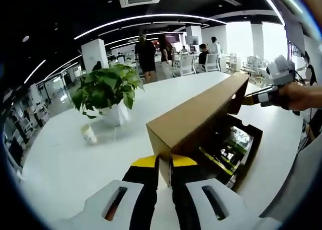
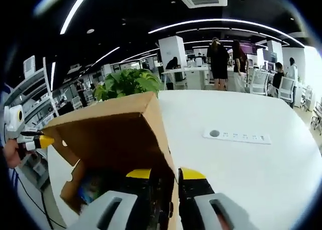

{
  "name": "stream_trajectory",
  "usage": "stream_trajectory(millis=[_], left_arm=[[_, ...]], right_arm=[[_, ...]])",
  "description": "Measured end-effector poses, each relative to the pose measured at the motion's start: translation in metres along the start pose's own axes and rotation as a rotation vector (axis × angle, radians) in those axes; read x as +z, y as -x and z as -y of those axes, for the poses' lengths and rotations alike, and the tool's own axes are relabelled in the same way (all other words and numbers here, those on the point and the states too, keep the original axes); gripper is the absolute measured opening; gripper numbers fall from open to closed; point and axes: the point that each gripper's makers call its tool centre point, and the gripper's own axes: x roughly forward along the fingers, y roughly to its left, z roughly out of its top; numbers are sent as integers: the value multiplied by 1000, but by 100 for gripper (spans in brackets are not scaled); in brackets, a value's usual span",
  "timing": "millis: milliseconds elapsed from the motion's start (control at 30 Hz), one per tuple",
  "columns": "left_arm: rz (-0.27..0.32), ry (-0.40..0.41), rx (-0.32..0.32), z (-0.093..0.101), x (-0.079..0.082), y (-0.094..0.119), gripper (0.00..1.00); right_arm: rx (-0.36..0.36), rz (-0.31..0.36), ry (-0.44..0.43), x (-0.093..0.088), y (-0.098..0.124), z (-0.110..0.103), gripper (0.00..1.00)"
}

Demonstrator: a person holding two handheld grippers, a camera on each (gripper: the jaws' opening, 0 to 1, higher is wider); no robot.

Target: Operate the shoe box by opening the lid, removing the specified soft item, and placing it in the target area until the item is outside and the box remains undamaged.

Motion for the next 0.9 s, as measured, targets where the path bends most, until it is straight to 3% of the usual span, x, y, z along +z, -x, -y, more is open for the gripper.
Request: stream_trajectory(millis=[100,167,267,700,900], left_arm=[[-1,3,-1,-2,2,-2,6],[-1,4,-1,-3,2,-3,5],[0,4,-2,-6,4,-5,5],[9,10,12,-15,10,-18,5],[9,11,16,-20,12,-23,5]], right_arm=[[-15,-21,-9,-6,-5,4,9],[-36,-21,-8,-8,-7,9,0],[-37,-11,-66,-9,-10,15,0],[-26,-34,21,-4,-20,13,0],[-32,-38,22,-2,-28,15,0]])
